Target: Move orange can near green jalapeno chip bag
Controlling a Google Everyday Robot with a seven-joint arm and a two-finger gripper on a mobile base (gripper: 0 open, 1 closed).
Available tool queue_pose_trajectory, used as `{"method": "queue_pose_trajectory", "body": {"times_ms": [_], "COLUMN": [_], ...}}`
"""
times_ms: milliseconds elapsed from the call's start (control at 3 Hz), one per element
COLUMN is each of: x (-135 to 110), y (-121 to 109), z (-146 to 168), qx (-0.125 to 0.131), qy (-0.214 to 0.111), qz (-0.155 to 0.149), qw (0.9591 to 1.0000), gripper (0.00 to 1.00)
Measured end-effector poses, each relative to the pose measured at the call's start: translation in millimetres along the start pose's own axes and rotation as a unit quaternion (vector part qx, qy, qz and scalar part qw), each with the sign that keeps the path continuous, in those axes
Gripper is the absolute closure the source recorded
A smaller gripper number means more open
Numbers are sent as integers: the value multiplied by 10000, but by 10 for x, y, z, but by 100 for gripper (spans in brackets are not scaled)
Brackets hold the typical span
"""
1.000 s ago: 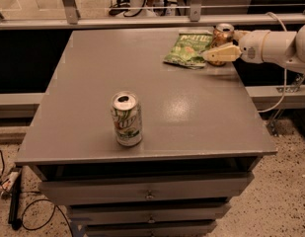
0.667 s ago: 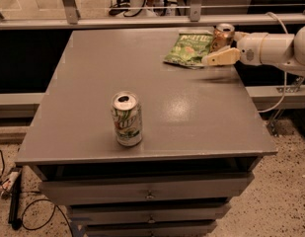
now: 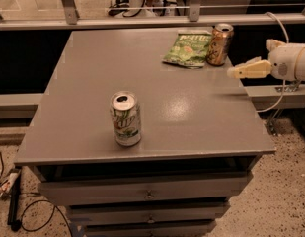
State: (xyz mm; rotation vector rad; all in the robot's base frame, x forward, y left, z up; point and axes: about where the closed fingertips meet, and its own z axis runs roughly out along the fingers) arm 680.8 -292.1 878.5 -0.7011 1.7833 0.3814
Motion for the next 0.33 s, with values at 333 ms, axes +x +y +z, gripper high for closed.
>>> {"method": "queue_pose_trajectory", "body": {"times_ms": [333], "x": [66], "y": [0], "z": [35], "qx": [-46], "qy": [25], "qz": [46], "qw": [10000], "gripper": [0]}}
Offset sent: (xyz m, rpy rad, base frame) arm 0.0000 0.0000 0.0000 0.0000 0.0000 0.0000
